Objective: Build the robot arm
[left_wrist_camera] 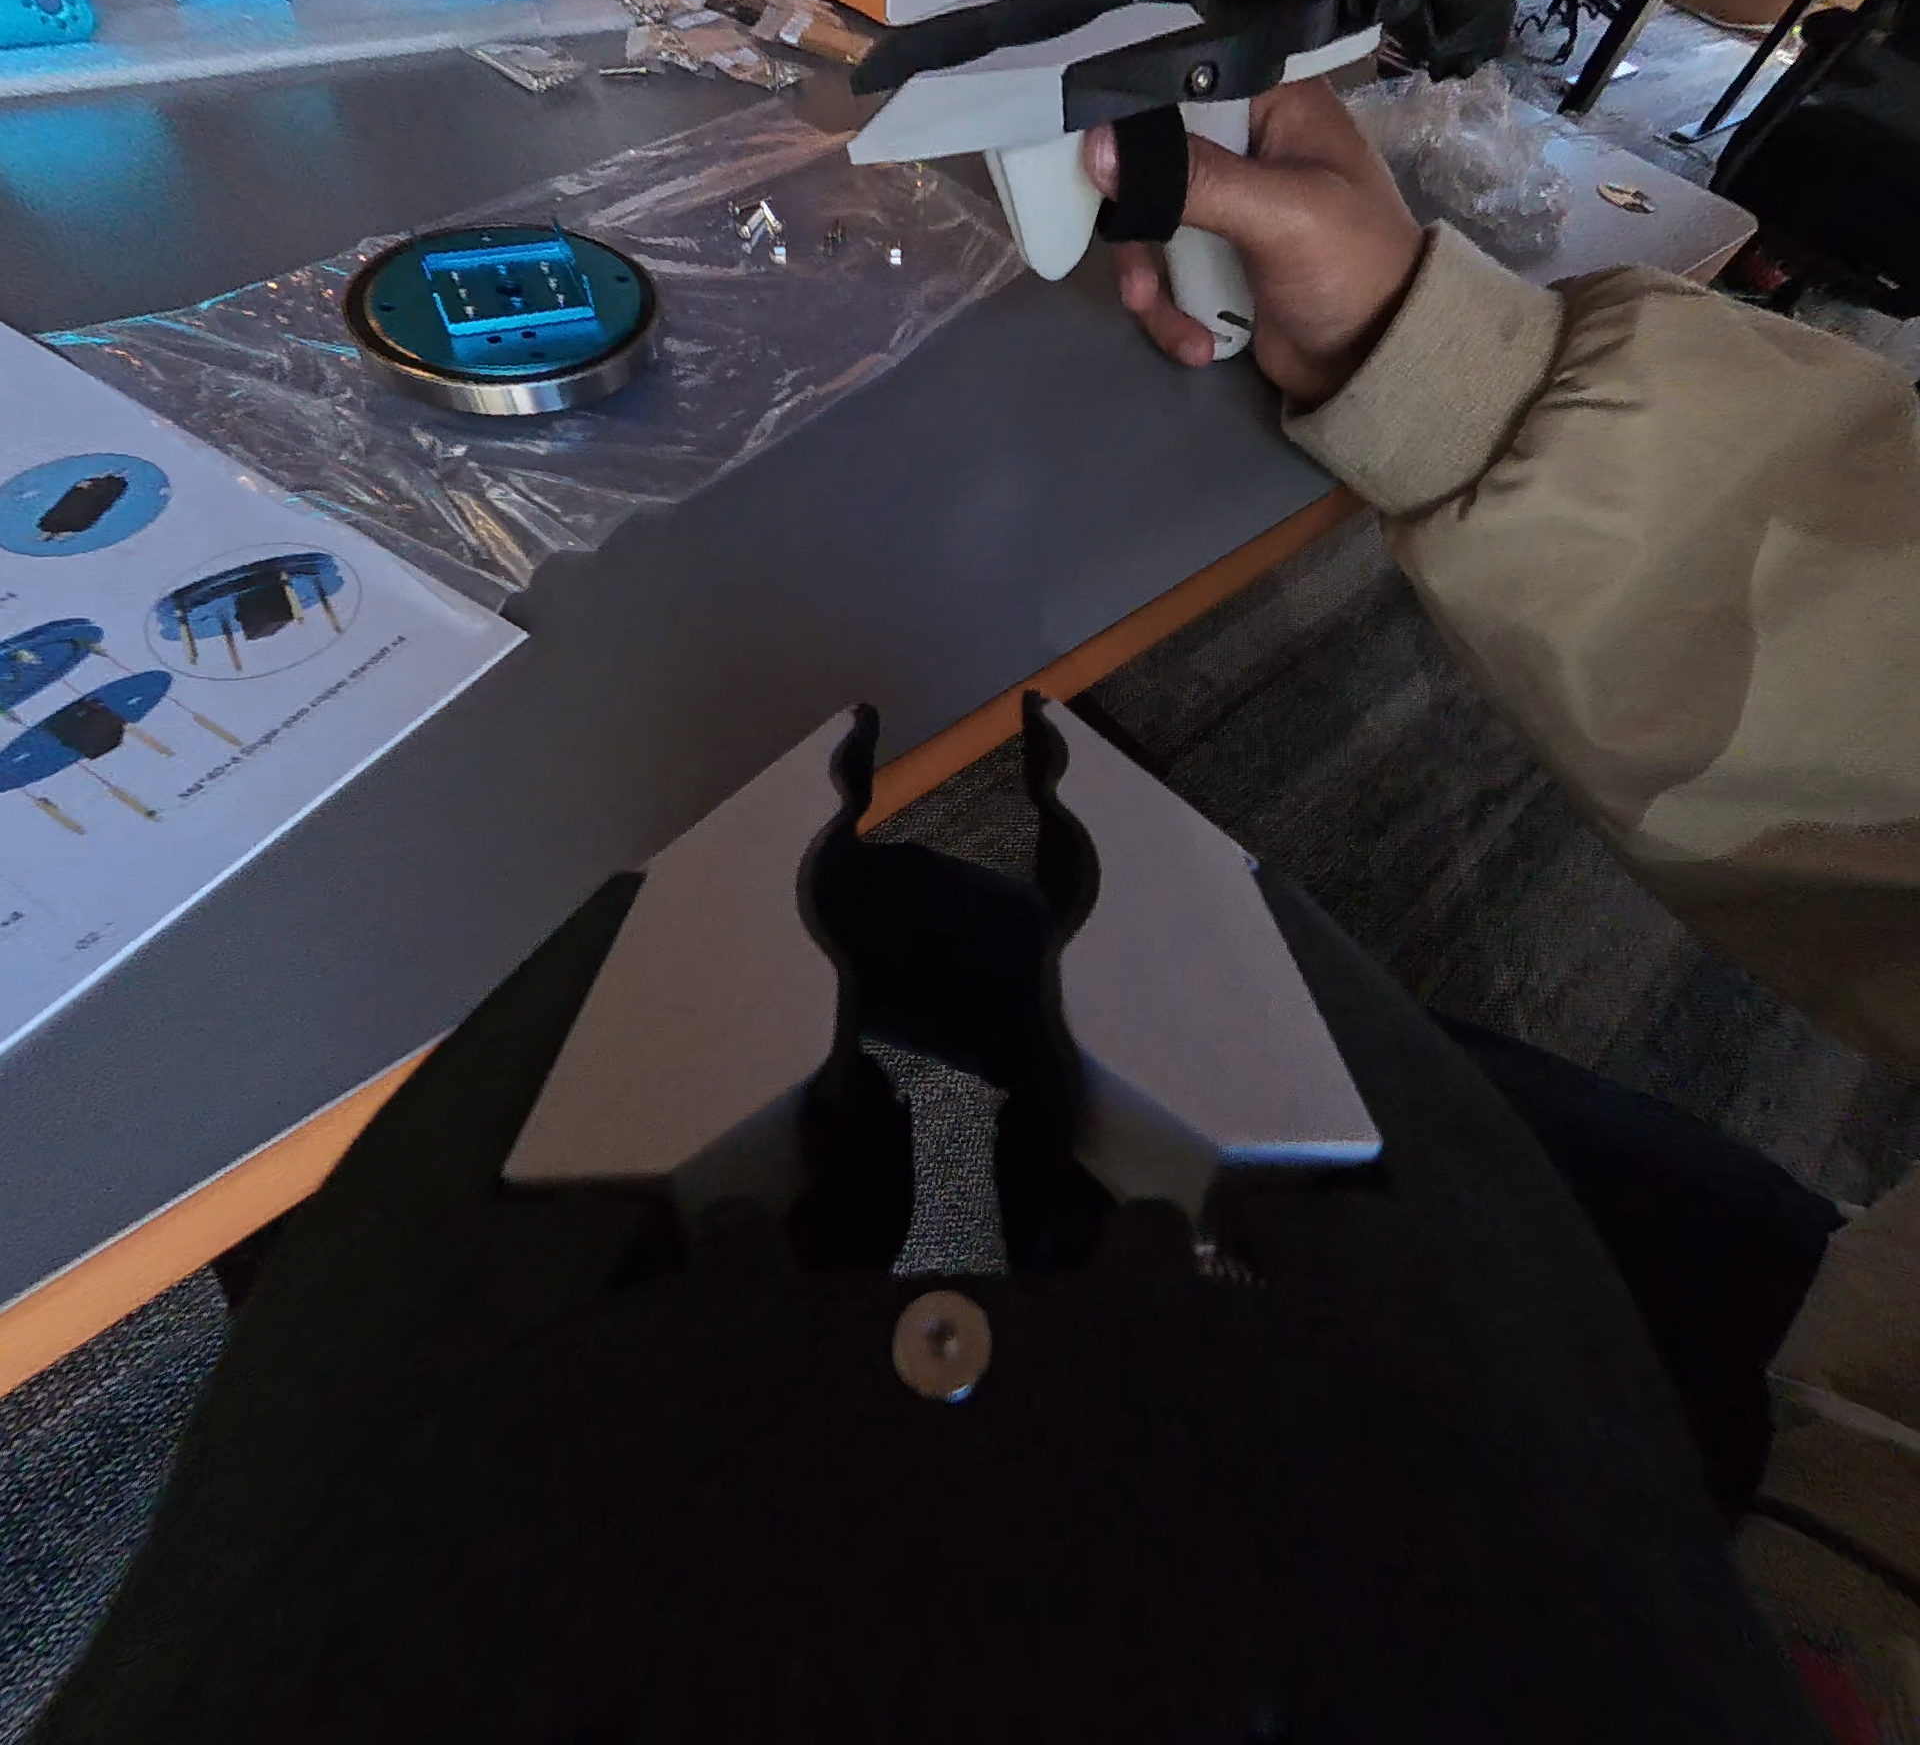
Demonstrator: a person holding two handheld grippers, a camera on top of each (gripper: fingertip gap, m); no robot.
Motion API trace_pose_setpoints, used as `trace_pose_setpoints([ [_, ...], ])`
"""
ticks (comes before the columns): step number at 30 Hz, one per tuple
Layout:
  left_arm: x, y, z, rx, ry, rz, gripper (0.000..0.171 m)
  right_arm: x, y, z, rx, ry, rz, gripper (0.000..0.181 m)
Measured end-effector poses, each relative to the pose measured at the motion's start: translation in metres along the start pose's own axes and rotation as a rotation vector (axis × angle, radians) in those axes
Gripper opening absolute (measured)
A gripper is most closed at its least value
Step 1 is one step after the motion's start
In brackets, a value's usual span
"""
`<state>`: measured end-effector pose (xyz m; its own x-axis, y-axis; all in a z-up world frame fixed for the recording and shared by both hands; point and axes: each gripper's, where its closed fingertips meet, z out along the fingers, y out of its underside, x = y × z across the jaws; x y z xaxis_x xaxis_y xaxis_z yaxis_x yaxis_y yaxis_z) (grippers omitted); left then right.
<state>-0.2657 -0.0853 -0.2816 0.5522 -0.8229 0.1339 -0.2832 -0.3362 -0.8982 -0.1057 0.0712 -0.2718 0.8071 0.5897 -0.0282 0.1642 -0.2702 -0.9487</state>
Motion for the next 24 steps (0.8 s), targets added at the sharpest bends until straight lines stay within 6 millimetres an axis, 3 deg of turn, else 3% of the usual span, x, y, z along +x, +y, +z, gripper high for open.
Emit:
trace_pose_setpoints([
  [3,-0.001,0.003,0.0,0.012,0.016,-0.006,0.029,-0.003,0.001,0.0,-0.005,-0.01,-0.011,0.055],
  [8,-0.021,0.001,-0.004,0.026,0.009,-0.054,0.029,-0.004,0.002,0.001,-0.011,0.019,-0.054,0.059],
  [15,-0.056,-0.053,-0.004,0.08,-0.038,-0.034,0.028,-0.002,0.002,0.0,-0.013,0.043,-0.065,0.06],
  [19,-0.06,-0.073,0.011,0.06,-0.03,-0.011,0.029,0.0,0.005,0.001,-0.031,0.05,-0.057,0.061],
  [24,-0.047,-0.099,0.034,0.062,0.044,0.013,0.029,0.002,0.003,-0.001,-0.02,0.061,-0.056,0.061],
])
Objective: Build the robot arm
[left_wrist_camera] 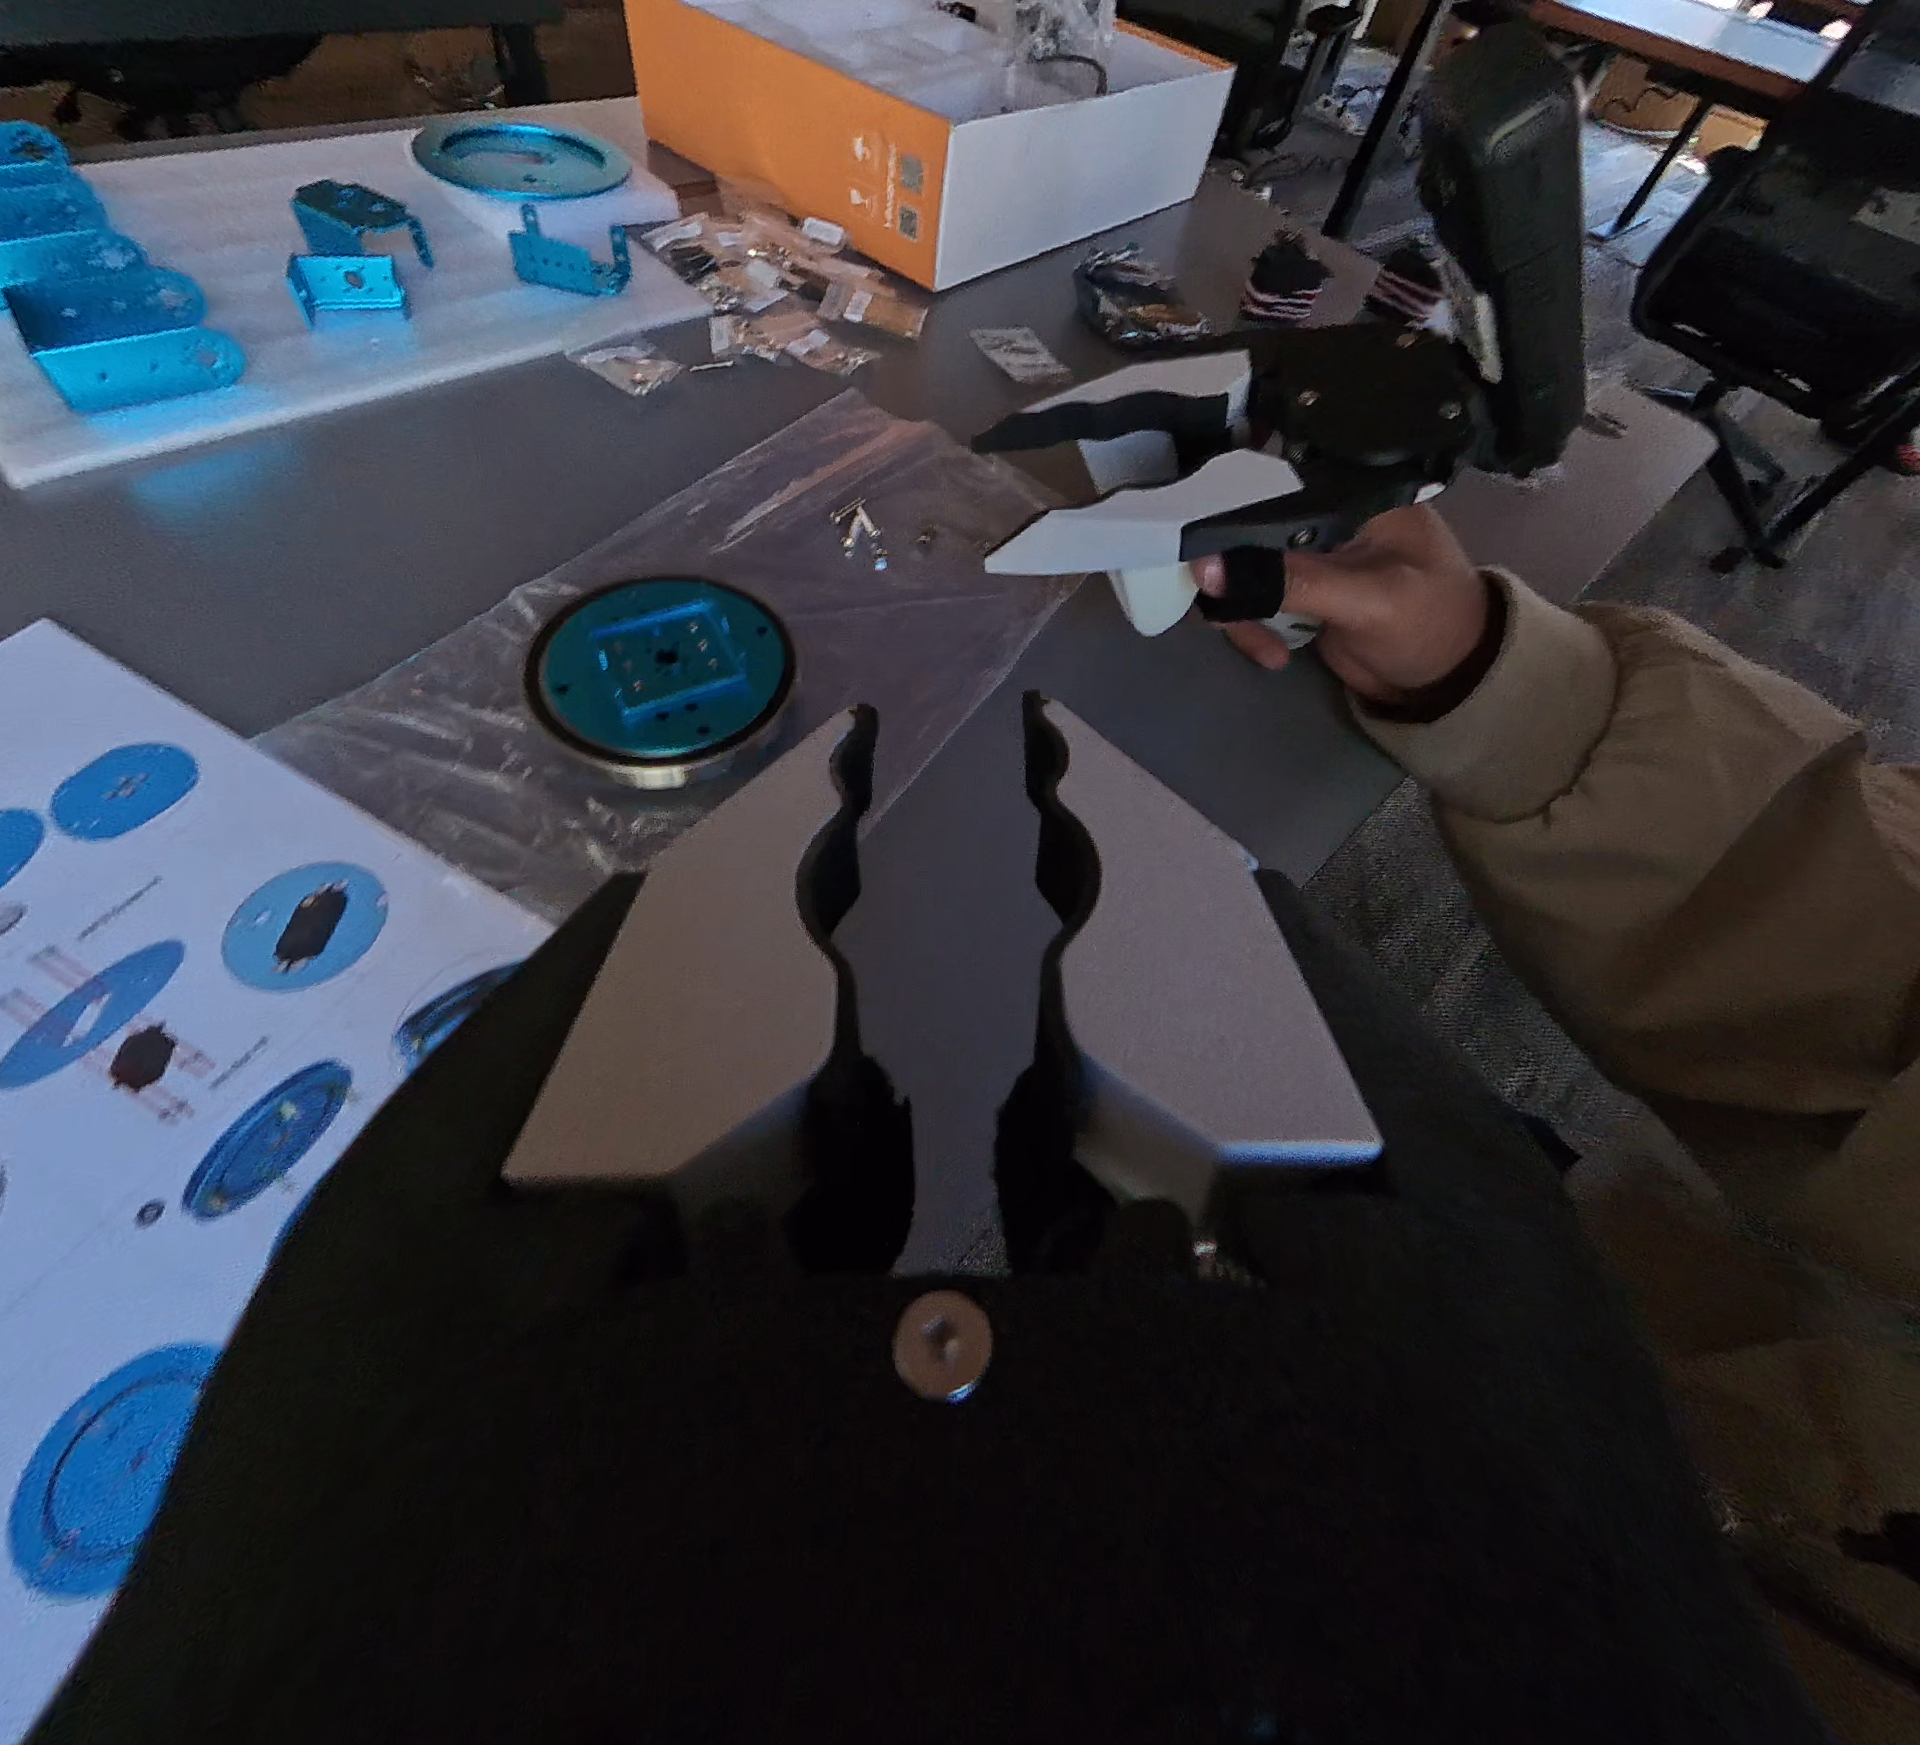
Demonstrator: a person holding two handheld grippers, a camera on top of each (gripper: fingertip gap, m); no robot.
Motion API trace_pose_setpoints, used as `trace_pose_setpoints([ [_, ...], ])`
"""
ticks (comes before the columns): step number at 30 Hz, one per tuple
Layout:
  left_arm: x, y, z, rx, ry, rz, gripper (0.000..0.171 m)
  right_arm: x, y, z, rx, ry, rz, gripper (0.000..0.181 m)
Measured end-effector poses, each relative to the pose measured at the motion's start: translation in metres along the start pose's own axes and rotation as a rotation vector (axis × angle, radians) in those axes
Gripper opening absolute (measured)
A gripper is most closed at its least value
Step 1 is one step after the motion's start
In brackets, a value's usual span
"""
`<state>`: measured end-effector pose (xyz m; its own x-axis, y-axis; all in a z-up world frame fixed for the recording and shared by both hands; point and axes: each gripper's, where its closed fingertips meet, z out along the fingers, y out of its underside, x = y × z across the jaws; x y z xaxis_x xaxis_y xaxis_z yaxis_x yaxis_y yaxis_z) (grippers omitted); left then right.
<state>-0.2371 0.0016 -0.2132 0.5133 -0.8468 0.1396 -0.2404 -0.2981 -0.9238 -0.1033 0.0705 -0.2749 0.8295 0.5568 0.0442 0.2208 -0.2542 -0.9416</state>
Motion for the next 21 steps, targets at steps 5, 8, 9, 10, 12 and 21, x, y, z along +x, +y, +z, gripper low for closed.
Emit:
trace_pose_setpoints([
  [5,-0.002,0.006,0.025,-0.063,0.034,-0.033,0.029,0.01,-0.007,-0.008,0.062,0.043,0.038,0.061],
  [8,-0.015,0.017,0.024,-0.082,0.007,-0.076,0.029,0.016,-0.011,-0.013,0.106,0.048,0.1,0.053],
  [9,-0.022,0.019,0.022,-0.077,-0.015,-0.08,0.029,0.02,-0.011,-0.012,0.105,0.05,0.126,0.05],
  [10,-0.029,0.02,0.02,-0.073,-0.039,-0.079,0.029,0.023,-0.009,-0.009,0.085,0.046,0.153,0.05],
  [12,-0.041,0.022,0.018,-0.078,-0.073,-0.057,0.029,0.017,-0.001,-0.005,0.026,-0.025,0.205,0.053],
  [21,-0.07,0.015,0.012,-0.059,-0.056,-0.024,0.029,0.008,-0.004,-0.005,0.047,-0.087,0.232,0.045],
])
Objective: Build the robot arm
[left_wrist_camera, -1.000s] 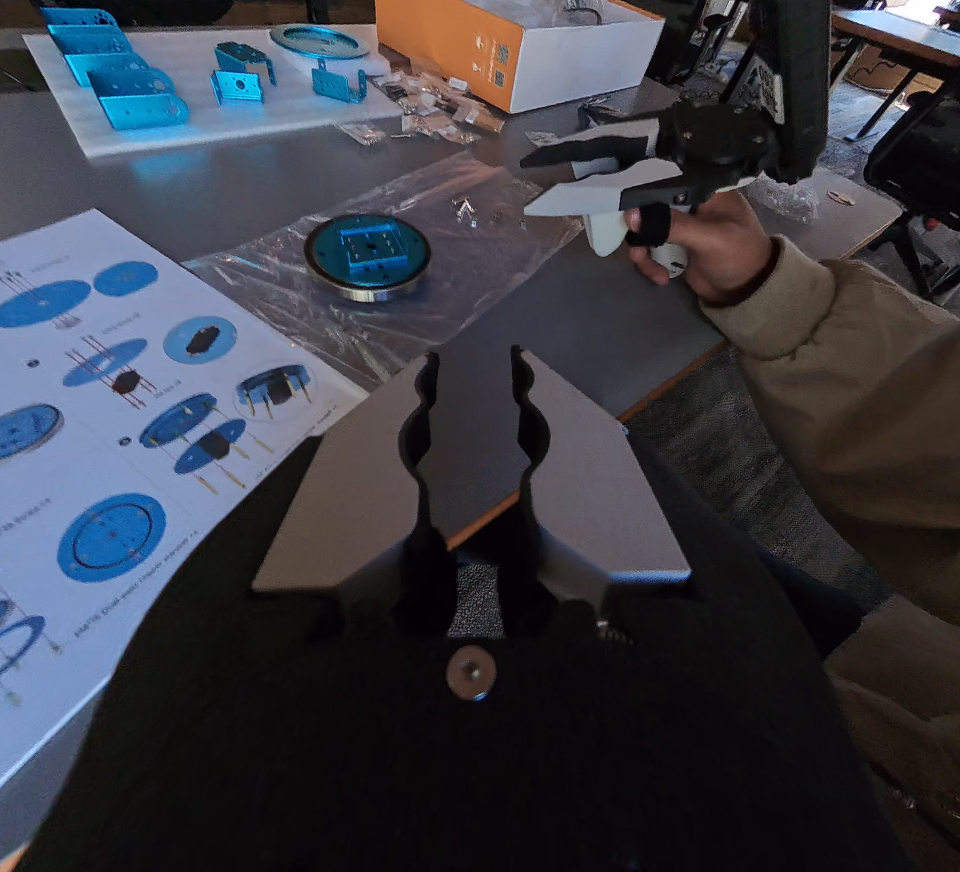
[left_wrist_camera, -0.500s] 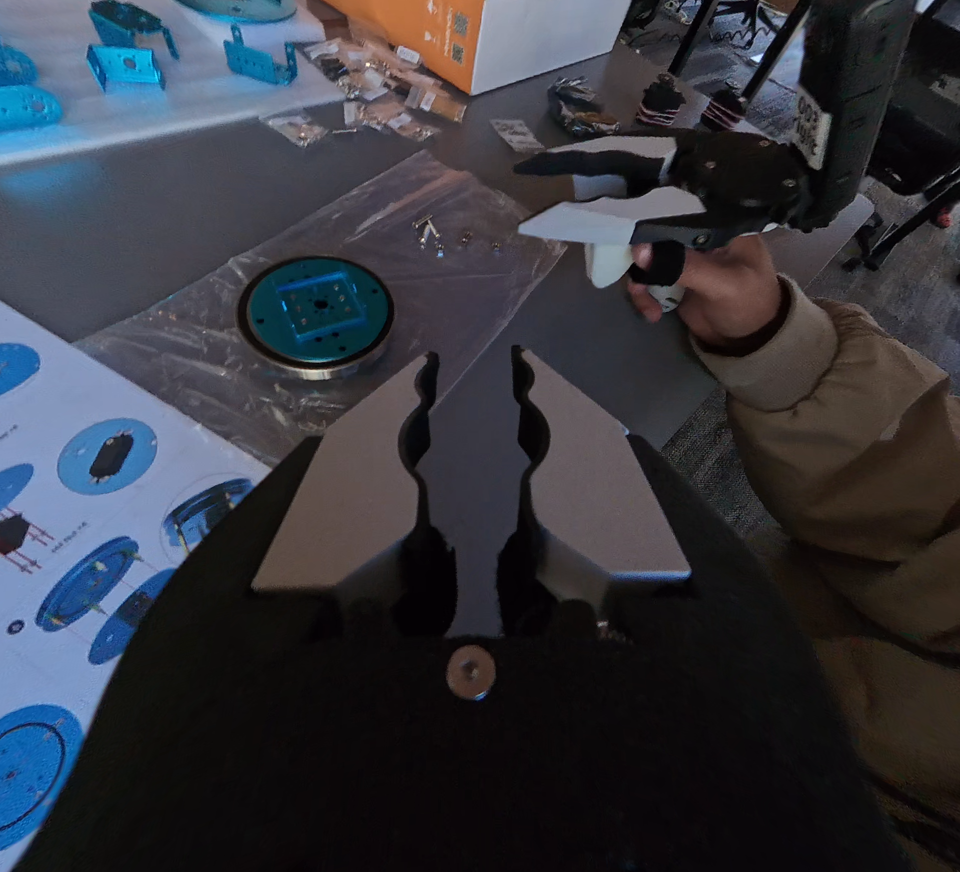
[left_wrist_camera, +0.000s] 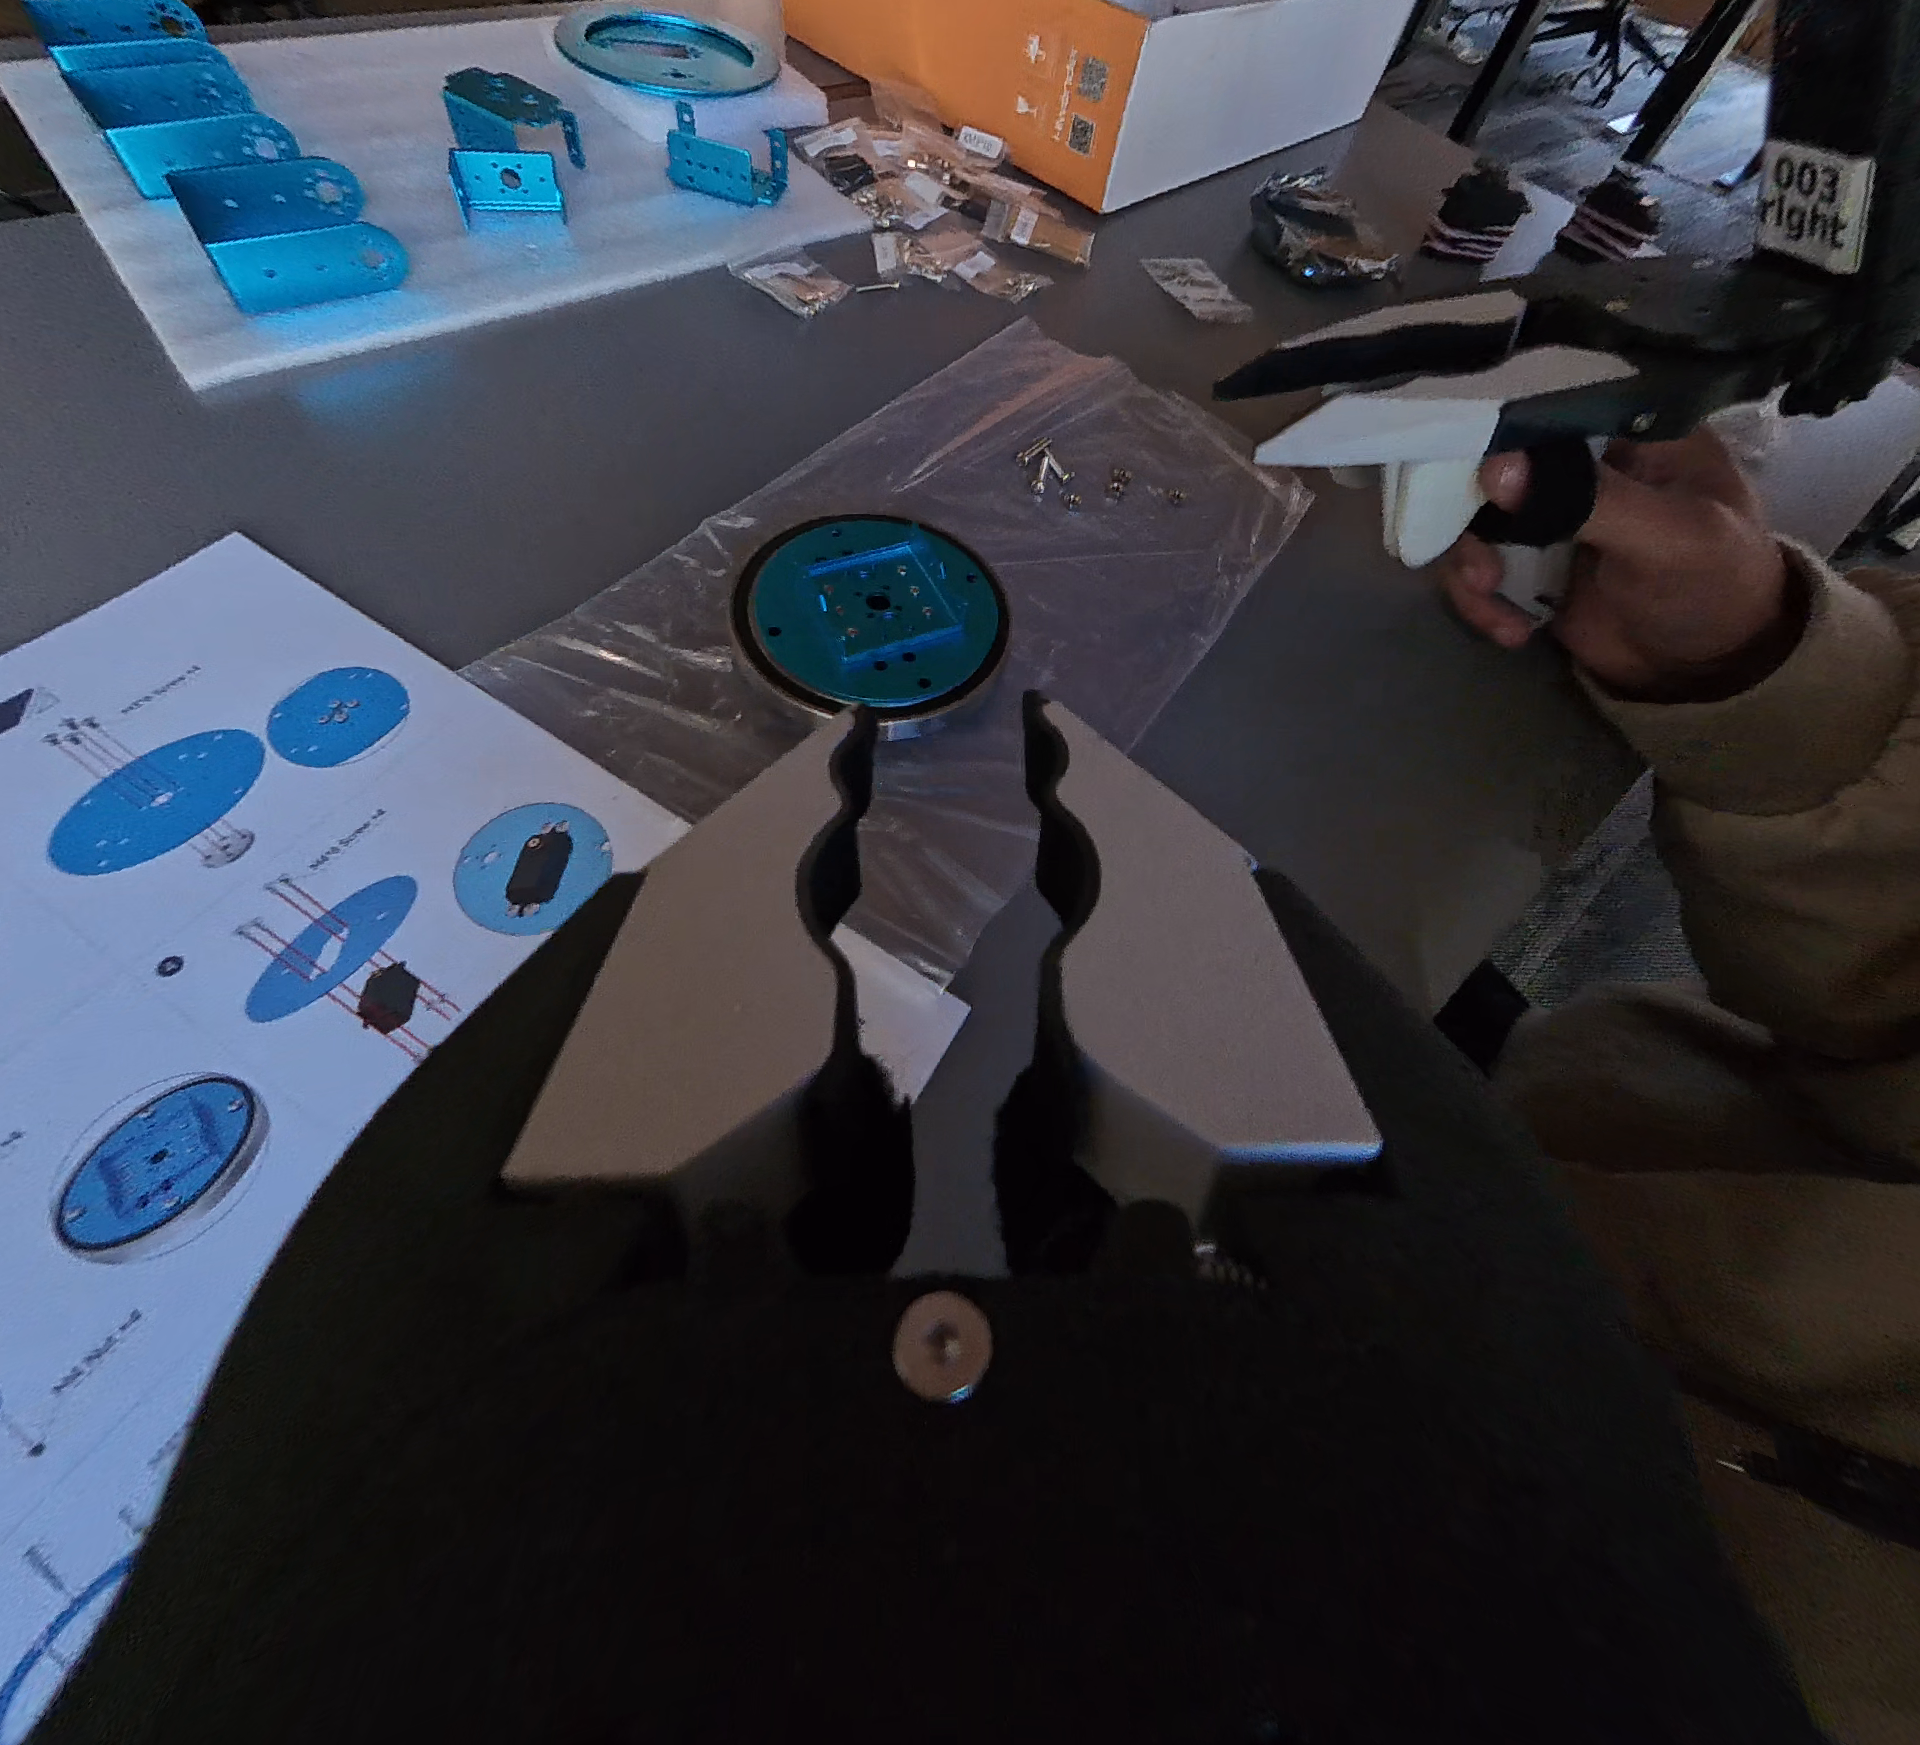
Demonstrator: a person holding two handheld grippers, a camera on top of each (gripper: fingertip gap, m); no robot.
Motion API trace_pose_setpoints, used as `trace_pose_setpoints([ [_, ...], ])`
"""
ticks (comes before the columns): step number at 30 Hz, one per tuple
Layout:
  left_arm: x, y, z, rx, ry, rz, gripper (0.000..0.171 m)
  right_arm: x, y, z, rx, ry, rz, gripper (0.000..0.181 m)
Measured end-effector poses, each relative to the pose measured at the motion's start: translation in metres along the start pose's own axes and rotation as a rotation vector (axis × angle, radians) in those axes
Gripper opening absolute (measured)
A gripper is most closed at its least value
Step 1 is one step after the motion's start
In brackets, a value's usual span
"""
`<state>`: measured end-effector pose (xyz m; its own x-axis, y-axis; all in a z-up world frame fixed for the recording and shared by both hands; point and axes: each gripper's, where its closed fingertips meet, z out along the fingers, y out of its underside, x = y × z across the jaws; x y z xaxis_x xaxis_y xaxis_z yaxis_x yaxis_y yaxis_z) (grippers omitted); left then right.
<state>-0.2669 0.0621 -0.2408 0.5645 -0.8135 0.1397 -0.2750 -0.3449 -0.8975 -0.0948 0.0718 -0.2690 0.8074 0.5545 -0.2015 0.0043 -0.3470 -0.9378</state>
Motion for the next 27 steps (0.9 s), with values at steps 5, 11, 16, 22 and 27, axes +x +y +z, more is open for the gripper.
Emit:
trace_pose_setpoints([
  [5,-0.028,-0.002,0.008,-0.015,-0.061,-0.001,0.029,-0.003,0.0,0.001,-0.002,0.004,-0.039,0.042],
  [11,-0.053,0.011,0.012,-0.035,-0.119,-0.047,0.029,-0.012,0.0,-0.002,0.01,-0.025,-0.058,0.042],
  [16,-0.054,0.026,0.0,-0.035,-0.127,-0.12,0.029,-0.019,0.004,0.004,-0.024,-0.052,-0.092,0.04],
  [22,-0.06,0.032,-0.014,-0.025,-0.144,-0.131,0.029,-0.02,0.006,0.006,-0.037,-0.014,-0.18,0.035],
  [27,-0.057,0.033,-0.025,-0.001,-0.115,-0.149,0.028,-0.018,0.007,0.006,-0.042,0.003,-0.186,0.036],
])
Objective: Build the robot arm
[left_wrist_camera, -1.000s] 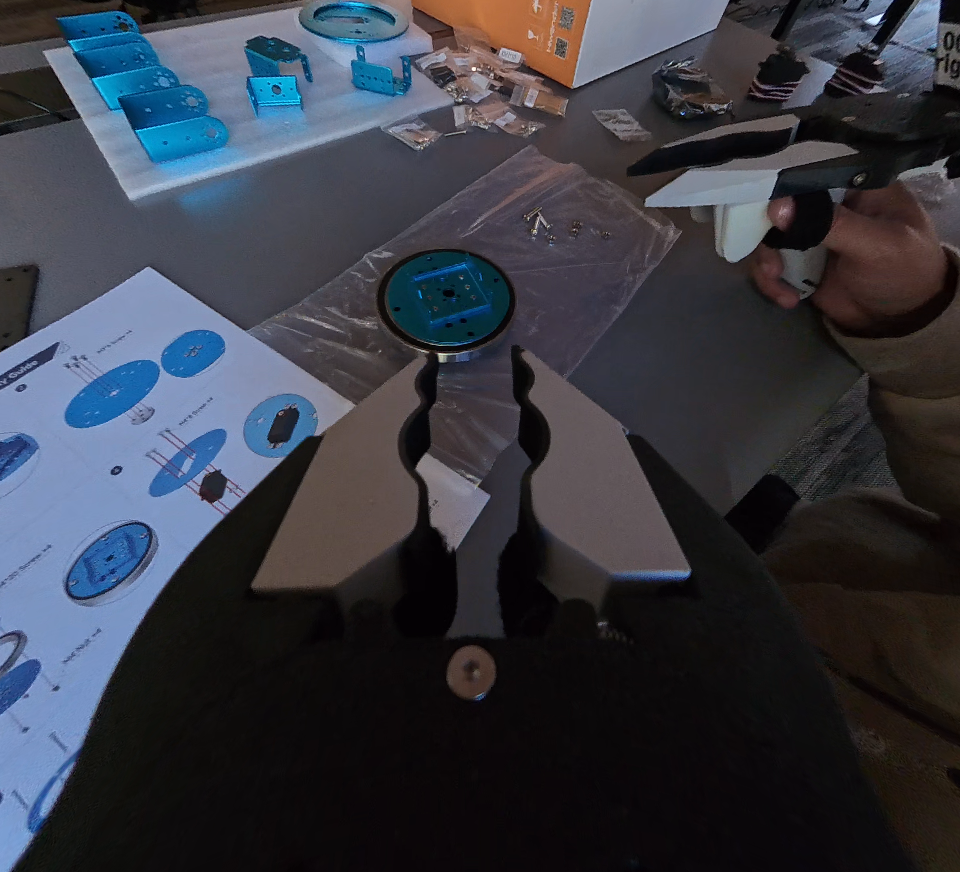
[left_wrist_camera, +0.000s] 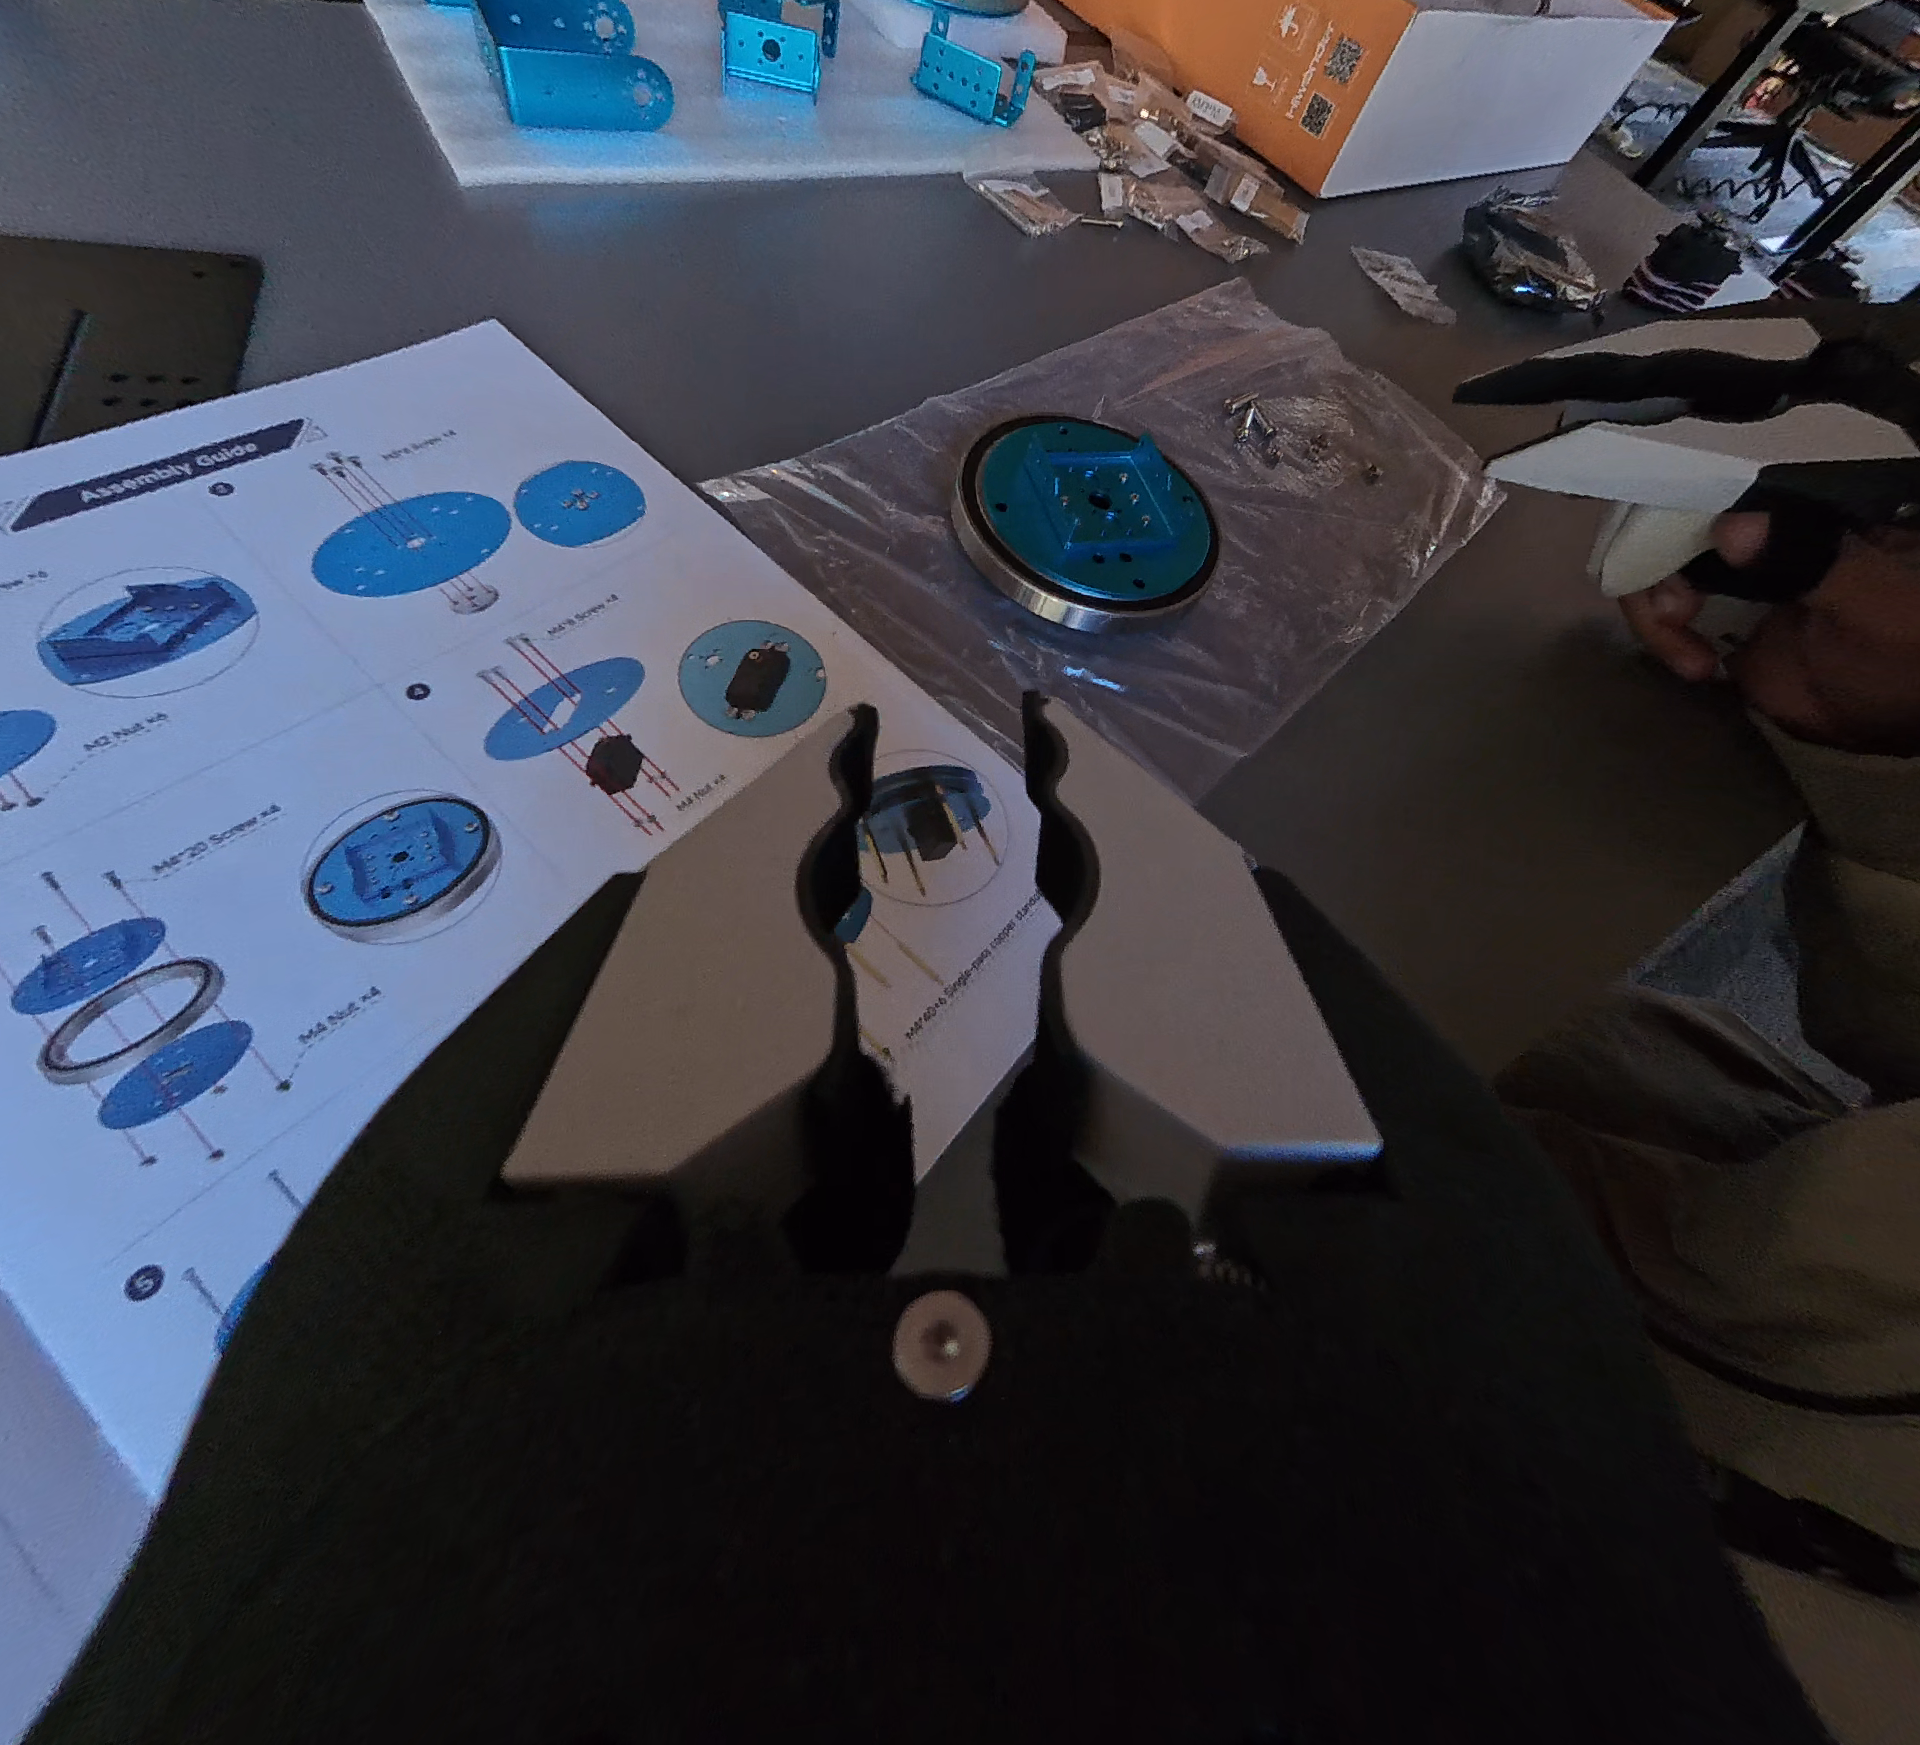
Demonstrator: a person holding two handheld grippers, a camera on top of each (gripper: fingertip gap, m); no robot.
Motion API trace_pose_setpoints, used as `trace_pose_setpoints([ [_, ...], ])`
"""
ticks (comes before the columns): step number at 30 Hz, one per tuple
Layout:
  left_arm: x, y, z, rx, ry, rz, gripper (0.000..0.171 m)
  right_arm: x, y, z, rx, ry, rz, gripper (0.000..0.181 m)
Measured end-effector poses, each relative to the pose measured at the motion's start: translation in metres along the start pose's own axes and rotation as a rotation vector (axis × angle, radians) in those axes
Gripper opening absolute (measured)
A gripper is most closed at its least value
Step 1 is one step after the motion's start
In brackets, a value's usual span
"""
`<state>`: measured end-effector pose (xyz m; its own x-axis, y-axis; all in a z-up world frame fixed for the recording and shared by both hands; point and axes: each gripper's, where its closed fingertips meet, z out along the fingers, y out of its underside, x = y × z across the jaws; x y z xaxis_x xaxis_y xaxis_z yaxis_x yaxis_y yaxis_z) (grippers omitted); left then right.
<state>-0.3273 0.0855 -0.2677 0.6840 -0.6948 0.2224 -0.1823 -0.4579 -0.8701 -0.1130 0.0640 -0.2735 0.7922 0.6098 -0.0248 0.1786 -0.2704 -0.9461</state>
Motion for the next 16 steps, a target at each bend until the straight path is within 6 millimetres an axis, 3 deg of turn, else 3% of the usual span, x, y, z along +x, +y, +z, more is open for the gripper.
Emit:
trace_pose_setpoints([
  [16,0.017,0.007,0.002,-0.035,0.031,0.024,0.029,0.004,0.0,-0.001,0.008,-0.013,0.057,0.036],
])
